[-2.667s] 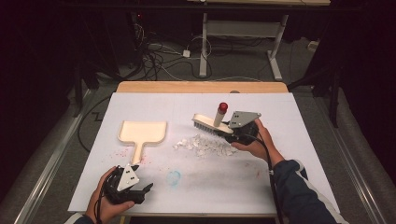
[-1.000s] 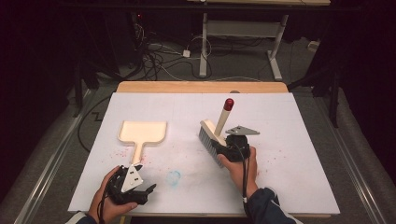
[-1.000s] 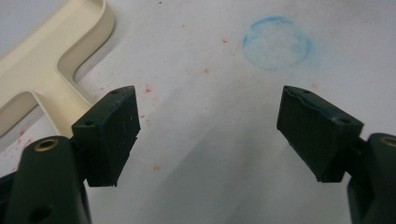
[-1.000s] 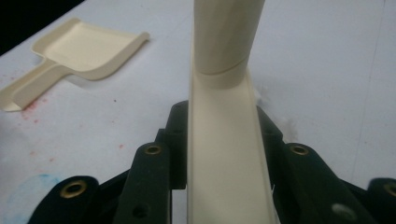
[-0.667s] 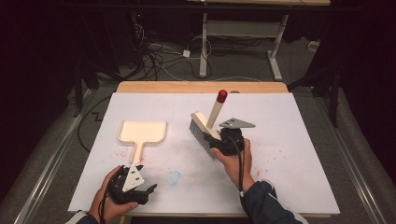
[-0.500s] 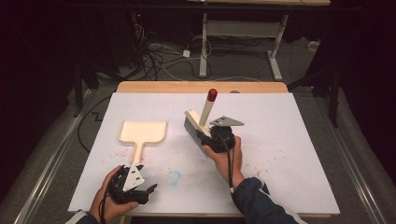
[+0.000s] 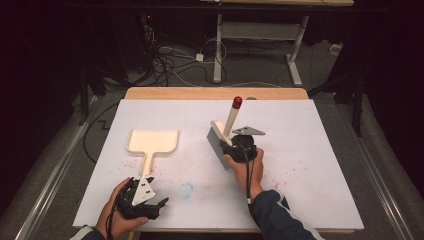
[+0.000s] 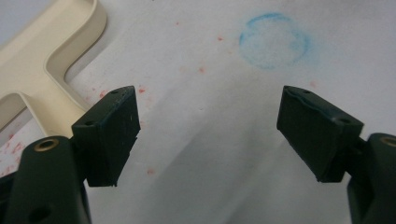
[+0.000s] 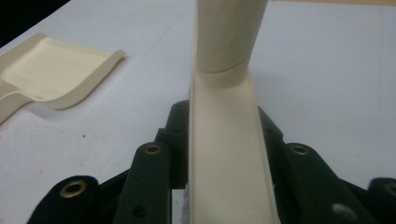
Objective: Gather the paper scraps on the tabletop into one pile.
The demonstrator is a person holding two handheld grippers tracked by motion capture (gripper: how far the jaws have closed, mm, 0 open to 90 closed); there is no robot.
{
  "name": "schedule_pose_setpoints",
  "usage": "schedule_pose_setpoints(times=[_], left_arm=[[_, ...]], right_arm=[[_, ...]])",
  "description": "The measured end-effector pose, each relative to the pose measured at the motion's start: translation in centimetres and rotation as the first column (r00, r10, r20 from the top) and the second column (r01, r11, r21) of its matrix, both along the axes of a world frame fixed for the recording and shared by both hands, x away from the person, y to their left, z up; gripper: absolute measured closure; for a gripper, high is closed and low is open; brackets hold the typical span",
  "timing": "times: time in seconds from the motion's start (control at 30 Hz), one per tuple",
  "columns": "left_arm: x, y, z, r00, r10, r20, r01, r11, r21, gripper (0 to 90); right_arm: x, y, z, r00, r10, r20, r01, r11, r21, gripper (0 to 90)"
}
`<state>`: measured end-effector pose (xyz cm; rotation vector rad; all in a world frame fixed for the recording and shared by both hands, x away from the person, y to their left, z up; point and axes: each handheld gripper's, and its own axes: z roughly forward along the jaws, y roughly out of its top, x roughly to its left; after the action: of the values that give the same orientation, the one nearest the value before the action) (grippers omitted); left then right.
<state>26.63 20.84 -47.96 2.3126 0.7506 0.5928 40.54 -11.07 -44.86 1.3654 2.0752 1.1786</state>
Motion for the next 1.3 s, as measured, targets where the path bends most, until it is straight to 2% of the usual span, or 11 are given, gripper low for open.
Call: schedule_pose_setpoints(times=[0.13,0.3,0.47,0.63,0.8,0.87,0.9,0.93,1.1,1.17,1.3], left_arm=[[0.0,-0.3,0.1,1.0000,-0.003,0.004,0.003,1.0000,0.007,20.8],[0.2,-0.5,0.0,1.0000,-0.002,-0.003,0.002,0.9999,0.017,20.8],[0.2,-0.4,-0.1,1.0000,0.008,-0.006,-0.007,0.9998,0.019,20.8],[0.1,-0.5,0.0,1.0000,0.009,0.003,-0.009,0.9995,0.031,20.8],[0.0,-0.4,0.2,0.9999,0.011,0.014,-0.011,0.9993,0.036,20.8],[0.0,-0.3,0.2,0.9998,0.012,0.017,-0.012,0.9995,0.030,20.8],[0.0,-0.3,0.2,0.9998,0.011,0.016,-0.011,0.9995,0.031,20.8],[0.1,-0.3,0.2,0.9999,0.008,0.014,-0.008,0.9994,0.033,20.8],[0.1,-0.3,0.2,0.9999,0.006,0.014,-0.007,0.9996,0.026,20.8],[0.1,-0.4,0.1,0.9999,0.005,0.015,-0.006,0.9996,0.029,20.8],[0.1,-0.5,0.1,0.9999,-0.001,0.014,0.000,0.9995,0.031,20.8]], right_arm=[[-0.7,-1.1,0.6,1.0000,0.005,0.008,-0.005,1.000,-0.005,67.5],[-2.0,-2.0,2.3,0.9960,0.080,0.041,-0.081,0.997,0.022,67.5],[-4.1,-4.6,4.8,0.9791,0.143,0.144,-0.143,0.990,-0.014,67.5],[-4.9,-6.9,5.6,0.9780,0.152,0.144,-0.154,0.988,0.007,67.5],[-5.4,-9.2,6.0,0.9821,0.110,0.153,-0.109,0.994,-0.013,67.4],[-5.2,-10.0,5.5,0.9846,0.063,0.163,-0.051,0.996,-0.077,67.5],[-5.2,-10.0,5.5,0.9846,0.063,0.163,-0.051,0.996,-0.077,67.5],[-4.8,-10.2,4.9,0.9858,0.028,0.165,-0.010,0.994,-0.107,67.5],[-3.8,-10.3,3.3,0.9881,-0.021,0.152,0.044,0.987,-0.151,67.5],[-3.2,-9.9,1.8,0.9894,-0.055,0.134,0.079,0.980,-0.183,67.5],[-2.7,-9.0,0.7,0.9892,-0.076,0.126,0.099,0.978,-0.186,67.5]])
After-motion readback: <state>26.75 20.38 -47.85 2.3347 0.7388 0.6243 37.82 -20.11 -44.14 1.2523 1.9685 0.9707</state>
